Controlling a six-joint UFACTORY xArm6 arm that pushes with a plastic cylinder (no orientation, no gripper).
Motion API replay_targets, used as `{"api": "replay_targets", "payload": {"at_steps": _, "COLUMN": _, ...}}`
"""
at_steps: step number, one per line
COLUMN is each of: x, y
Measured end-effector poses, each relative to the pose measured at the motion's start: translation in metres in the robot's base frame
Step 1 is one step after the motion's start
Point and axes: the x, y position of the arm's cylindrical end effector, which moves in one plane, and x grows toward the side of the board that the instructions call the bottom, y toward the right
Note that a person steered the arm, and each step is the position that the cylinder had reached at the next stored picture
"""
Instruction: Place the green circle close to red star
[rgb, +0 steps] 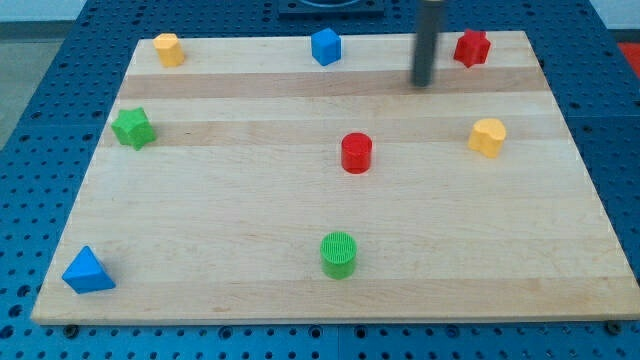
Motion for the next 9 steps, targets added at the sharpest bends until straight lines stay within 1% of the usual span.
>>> {"api": "replay_targets", "payload": {"at_steps": 1, "x": -0.014, "y": 0.082}}
{"api": "replay_targets", "payload": {"at_steps": 2, "x": -0.076, "y": 0.045}}
{"api": "replay_targets", "payload": {"at_steps": 3, "x": -0.071, "y": -0.065}}
{"api": "replay_targets", "payload": {"at_steps": 4, "x": -0.025, "y": -0.124}}
{"api": "replay_targets", "payload": {"at_steps": 5, "x": 0.004, "y": -0.093}}
{"api": "replay_targets", "payload": {"at_steps": 6, "x": -0.053, "y": -0.101}}
{"api": "replay_targets", "payload": {"at_steps": 7, "x": -0.098, "y": -0.099}}
{"api": "replay_targets", "payload": {"at_steps": 8, "x": -0.091, "y": -0.029}}
{"api": "replay_targets", "payload": {"at_steps": 9, "x": -0.039, "y": -0.082}}
